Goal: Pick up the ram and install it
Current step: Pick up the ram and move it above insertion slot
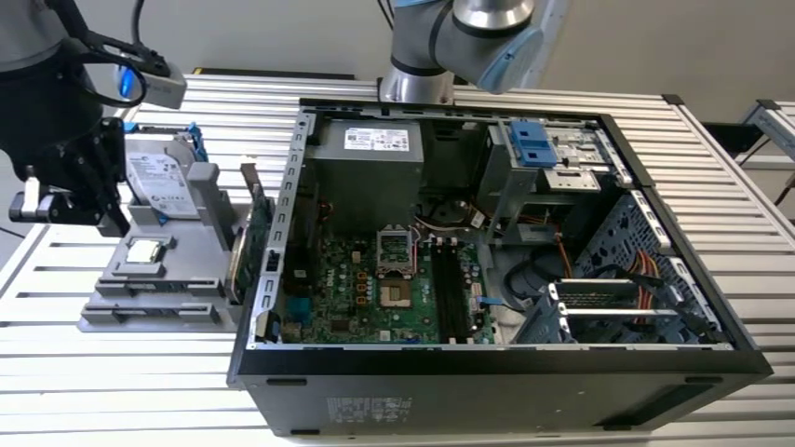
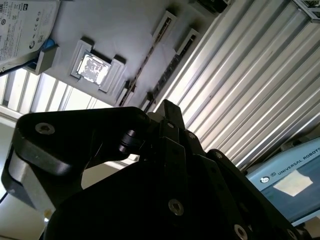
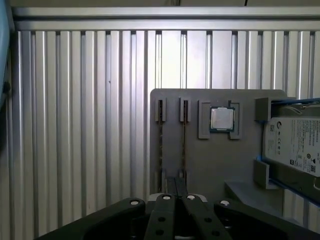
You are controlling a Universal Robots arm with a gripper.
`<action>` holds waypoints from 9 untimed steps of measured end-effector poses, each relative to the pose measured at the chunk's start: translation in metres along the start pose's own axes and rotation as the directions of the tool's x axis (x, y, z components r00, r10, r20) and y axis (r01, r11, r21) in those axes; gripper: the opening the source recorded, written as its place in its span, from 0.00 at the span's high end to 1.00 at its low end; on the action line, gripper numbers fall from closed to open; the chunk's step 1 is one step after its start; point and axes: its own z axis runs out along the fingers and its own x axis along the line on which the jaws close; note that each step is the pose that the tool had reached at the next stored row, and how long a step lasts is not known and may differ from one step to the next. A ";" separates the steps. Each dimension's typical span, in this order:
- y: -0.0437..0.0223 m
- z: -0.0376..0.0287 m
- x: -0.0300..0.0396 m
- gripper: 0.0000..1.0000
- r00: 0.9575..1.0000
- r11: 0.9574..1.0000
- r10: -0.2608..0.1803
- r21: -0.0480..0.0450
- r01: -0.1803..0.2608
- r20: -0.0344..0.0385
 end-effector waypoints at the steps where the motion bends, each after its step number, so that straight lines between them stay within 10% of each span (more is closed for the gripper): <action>1: 0.0000 0.0006 0.0000 1.00 1.000 1.000 0.000 0.000 0.000 0.000; 9: -0.0002 0.0057 -0.0002 1.00 1.000 1.000 0.000 0.000 0.000 0.000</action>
